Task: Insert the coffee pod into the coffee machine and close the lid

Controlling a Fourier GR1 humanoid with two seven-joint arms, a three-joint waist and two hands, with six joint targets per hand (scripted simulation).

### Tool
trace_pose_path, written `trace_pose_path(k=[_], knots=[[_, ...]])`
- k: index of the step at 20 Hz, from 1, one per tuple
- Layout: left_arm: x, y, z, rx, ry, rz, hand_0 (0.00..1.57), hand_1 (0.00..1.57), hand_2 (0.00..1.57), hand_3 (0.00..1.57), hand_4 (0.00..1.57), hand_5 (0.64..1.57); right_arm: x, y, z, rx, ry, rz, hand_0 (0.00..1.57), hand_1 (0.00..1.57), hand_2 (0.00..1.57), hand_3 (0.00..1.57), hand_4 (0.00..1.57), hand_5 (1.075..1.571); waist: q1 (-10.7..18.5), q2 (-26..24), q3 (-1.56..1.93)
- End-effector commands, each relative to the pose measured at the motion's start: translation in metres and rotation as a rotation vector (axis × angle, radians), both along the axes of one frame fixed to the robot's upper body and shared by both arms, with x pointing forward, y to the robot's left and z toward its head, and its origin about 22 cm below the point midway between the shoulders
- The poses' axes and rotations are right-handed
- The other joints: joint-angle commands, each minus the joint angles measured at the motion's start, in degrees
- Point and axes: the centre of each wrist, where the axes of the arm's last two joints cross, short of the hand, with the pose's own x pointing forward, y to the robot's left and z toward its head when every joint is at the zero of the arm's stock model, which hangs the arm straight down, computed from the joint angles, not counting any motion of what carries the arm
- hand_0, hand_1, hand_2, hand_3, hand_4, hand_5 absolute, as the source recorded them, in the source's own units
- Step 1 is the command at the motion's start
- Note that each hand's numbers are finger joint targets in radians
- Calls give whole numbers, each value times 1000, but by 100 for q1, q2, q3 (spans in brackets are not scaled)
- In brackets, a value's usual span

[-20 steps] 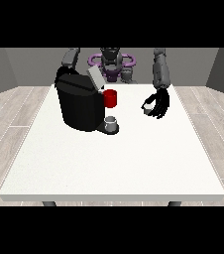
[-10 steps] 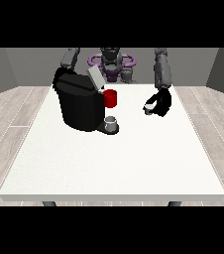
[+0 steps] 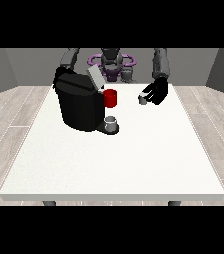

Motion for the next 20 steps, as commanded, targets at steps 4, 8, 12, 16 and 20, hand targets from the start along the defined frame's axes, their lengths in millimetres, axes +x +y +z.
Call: trace_pose_path(k=[4, 8, 12, 16, 20], knots=[[20, -16, 51, 14, -31, -92, 1256, 1256, 1331, 1292, 545, 1571, 7, -11, -6, -7, 35, -3, 0, 0, 0, 0, 456, 1571, 37, -184, 0], [16, -13, 36, -4, -15, -48, 1256, 1256, 1331, 1292, 545, 1571, 0, 3, -7, 15, 15, 46, 0, 0, 0, 0, 489, 1571, -99, -167, -1], [30, -22, 77, -5, -66, -71, 1255, 1255, 1332, 1288, 556, 1571, -2, 21, -5, 24, 6, 53, 0, 0, 0, 0, 495, 1571, -315, -219, -1], [38, -17, 121, -5, -122, -54, 1011, 1011, 1199, 1224, 543, 1571, -2, 9, -9, 17, -42, 54, 0, 0, 0, 0, 521, 1571, -408, -117, 1], [44, -28, 140, -47, -140, -34, 1272, 1272, 1307, 1244, 512, 1571, 24, 7, 31, -6, -36, 51, 0, 0, 0, 0, 492, 1571, -512, 4, -2]])
